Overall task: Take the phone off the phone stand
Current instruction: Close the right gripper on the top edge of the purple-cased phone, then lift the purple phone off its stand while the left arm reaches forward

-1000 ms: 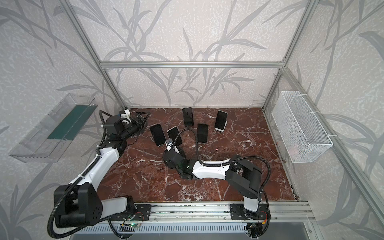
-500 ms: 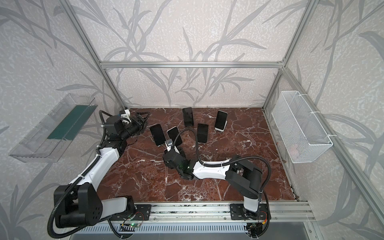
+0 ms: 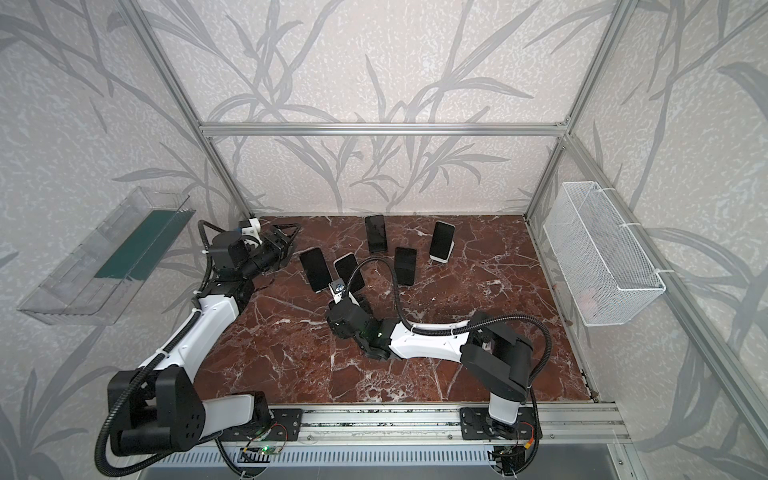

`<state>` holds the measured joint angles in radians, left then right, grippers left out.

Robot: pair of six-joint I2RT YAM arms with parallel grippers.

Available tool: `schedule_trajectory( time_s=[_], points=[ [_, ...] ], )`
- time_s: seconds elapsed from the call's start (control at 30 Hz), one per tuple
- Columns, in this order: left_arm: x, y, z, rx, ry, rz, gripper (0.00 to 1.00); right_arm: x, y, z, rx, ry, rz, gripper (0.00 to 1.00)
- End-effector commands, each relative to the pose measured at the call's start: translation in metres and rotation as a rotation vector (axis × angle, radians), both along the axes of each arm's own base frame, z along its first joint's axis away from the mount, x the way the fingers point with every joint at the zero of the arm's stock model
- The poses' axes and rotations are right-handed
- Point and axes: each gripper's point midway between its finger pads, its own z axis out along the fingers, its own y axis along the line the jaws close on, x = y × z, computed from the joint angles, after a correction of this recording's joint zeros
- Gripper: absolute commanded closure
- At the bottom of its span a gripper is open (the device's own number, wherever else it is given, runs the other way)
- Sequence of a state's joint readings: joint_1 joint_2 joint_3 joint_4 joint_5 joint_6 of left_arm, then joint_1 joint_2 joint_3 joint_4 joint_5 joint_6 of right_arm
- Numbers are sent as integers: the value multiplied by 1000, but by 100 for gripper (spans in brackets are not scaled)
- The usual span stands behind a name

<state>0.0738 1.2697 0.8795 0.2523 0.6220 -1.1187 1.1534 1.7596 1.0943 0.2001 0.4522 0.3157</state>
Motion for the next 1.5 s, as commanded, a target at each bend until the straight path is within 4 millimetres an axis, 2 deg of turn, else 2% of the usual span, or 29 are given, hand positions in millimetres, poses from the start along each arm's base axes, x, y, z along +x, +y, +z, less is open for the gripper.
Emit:
schedule_trajectory(
  time_s=[0.0, 0.3, 0.4, 0.5, 0.6, 0.67, 0.83, 1.03, 1.13, 1.33, 1.47],
  points=[
    [1, -4, 6, -12, -32, -23, 19, -1, -2, 48, 75, -64, 0, 45],
    [-4, -33, 22, -42, -102, -137, 18, -4, -18, 83, 86, -109, -11, 46],
    [-9, -50, 23, -33, -116, -180, 16, -6, -28, 88, 35, -101, -6, 46],
    [-13, -71, 20, -22, -118, -241, 15, -5, -46, 99, 10, -116, -41, 46],
    [-18, -93, 15, -32, -112, -300, 15, 0, -69, 105, -23, -89, -94, 46],
    [-25, -109, 18, -39, -136, -347, 16, 1, -85, 111, -54, -85, -124, 46],
    [-35, -132, 11, -24, -127, -397, 15, 1, -127, 122, -89, -70, -202, 45],
    [-45, -160, 14, -112, -116, -495, 15, -4, -184, 112, -141, -10, -326, 45],
    [-54, -170, 19, -113, -131, -530, 15, -2, -218, 111, -154, 6, -407, 45],
    [-65, -187, 21, -112, -136, -585, 14, -16, -267, 108, -214, 41, -508, 45],
    [-67, -191, 25, -136, -142, -602, 15, -22, -297, 104, -258, 62, -563, 45]
  ],
)
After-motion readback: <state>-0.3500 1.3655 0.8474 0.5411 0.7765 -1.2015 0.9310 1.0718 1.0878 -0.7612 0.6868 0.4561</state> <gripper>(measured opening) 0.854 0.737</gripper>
